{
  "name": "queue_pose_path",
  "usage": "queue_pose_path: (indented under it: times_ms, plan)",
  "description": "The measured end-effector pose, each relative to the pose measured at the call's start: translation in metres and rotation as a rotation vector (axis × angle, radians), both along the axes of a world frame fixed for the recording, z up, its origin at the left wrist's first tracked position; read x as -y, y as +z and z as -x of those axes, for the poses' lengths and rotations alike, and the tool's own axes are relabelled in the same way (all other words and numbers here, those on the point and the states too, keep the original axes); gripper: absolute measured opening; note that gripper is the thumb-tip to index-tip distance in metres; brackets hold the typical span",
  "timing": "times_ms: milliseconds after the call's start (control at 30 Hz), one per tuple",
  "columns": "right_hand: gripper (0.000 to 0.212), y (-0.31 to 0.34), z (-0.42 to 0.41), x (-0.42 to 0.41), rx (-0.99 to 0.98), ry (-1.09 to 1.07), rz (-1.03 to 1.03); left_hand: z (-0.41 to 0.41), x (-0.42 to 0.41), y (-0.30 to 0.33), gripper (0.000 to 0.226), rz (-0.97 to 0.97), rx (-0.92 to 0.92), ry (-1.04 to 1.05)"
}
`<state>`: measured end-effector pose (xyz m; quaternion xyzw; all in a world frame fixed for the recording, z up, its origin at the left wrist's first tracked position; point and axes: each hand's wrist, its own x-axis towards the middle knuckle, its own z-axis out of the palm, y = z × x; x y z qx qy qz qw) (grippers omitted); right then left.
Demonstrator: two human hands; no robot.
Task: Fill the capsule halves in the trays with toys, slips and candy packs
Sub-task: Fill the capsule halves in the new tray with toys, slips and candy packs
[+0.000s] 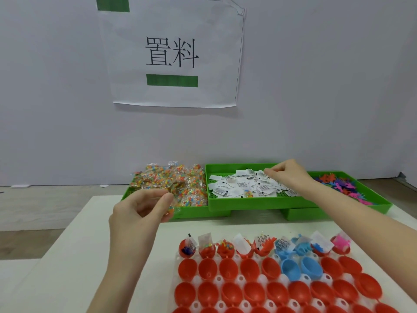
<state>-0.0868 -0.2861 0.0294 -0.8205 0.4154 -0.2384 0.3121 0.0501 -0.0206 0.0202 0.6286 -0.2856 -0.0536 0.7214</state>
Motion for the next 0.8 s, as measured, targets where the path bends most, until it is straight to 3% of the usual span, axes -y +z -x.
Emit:
queue_pose_path:
  times_ms: [167,300,367,800]
  plan:
    - [0.031,0.008,0.007,0.003,0.080,0.004,0.201,0.005,0.001,0.001,0.014,-0.012,0.000,-0.027]
    - [0.029,0.013,0.015,0.009,-0.306,0.018,0.340,0.009,0.002,0.004,0.019,-0.026,0.005,-0.044]
    - [0.031,0.014,0.017,0.009,-0.309,-0.011,0.413,0.009,0.002,0.004,0.019,-0.037,0.001,-0.056]
    - [0.023,0.006,0.018,0.007,-0.312,0.102,0.185,0.008,0.002,0.003,0.020,-0.118,0.026,-0.105]
